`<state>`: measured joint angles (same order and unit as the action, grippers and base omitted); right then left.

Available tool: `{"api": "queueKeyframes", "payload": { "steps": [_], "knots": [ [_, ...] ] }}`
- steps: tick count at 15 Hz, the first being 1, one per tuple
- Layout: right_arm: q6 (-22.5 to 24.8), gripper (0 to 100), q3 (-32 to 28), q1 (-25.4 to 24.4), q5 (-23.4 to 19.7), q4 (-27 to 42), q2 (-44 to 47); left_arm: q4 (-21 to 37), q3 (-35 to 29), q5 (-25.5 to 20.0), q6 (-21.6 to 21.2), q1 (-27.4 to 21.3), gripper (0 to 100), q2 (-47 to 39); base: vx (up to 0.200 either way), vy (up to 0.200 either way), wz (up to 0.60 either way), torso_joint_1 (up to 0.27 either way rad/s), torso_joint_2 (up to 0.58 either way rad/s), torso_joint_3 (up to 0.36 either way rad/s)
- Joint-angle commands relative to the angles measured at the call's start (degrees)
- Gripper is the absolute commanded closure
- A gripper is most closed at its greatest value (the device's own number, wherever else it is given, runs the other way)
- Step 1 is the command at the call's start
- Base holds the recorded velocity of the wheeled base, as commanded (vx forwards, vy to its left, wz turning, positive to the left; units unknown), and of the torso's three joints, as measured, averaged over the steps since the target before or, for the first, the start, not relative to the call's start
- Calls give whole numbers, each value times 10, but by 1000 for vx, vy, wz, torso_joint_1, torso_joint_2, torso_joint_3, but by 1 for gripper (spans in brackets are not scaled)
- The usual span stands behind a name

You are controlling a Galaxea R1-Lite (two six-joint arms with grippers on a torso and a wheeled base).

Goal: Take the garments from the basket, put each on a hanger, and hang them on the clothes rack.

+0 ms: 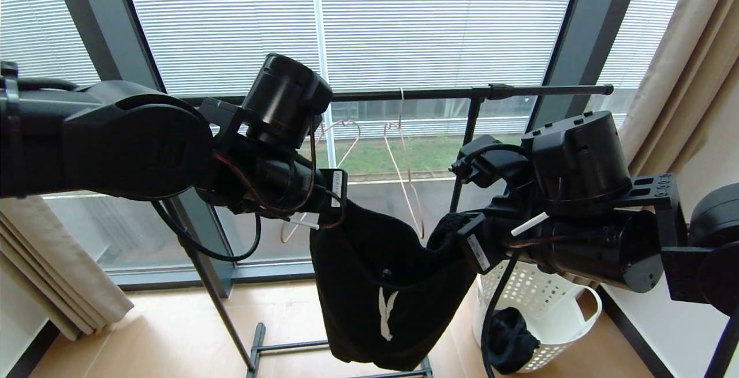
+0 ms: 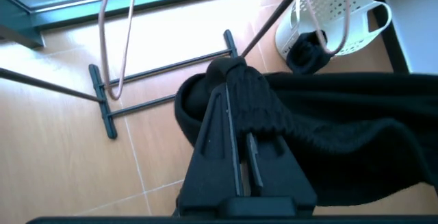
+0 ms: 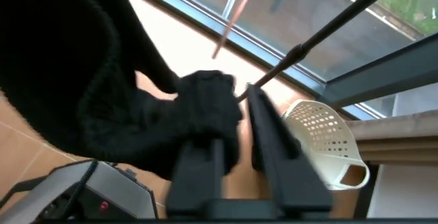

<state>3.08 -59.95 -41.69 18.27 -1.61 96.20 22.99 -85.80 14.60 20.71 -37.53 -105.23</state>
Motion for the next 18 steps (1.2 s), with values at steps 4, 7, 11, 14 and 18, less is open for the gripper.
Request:
{"api": "queueKeyframes", "payload": {
  "steps": [4,7,11,14,18],
  "knots": [
    [131,0,67,64,-24,-6,-33,-1,-19,2,0,-3,100,19,0,0,0,0,0,0],
    [214,0,135,81,-111,-67,-57,-1,-35,14,0,-10,100,22,0,0,0,0,0,0],
    [230,0,173,81,-187,-129,-51,-1,-66,24,4,-11,100,19,0,0,0,0,0,0],
    [217,0,180,81,-251,-178,-51,-1,-64,24,4,-18,100,18,0,0,0,0,0,0],
    [202,0,196,77,-313,-216,-47,-1,-72,29,4,-27,100,18,0,0,0,0,0,0]
  ]
}}
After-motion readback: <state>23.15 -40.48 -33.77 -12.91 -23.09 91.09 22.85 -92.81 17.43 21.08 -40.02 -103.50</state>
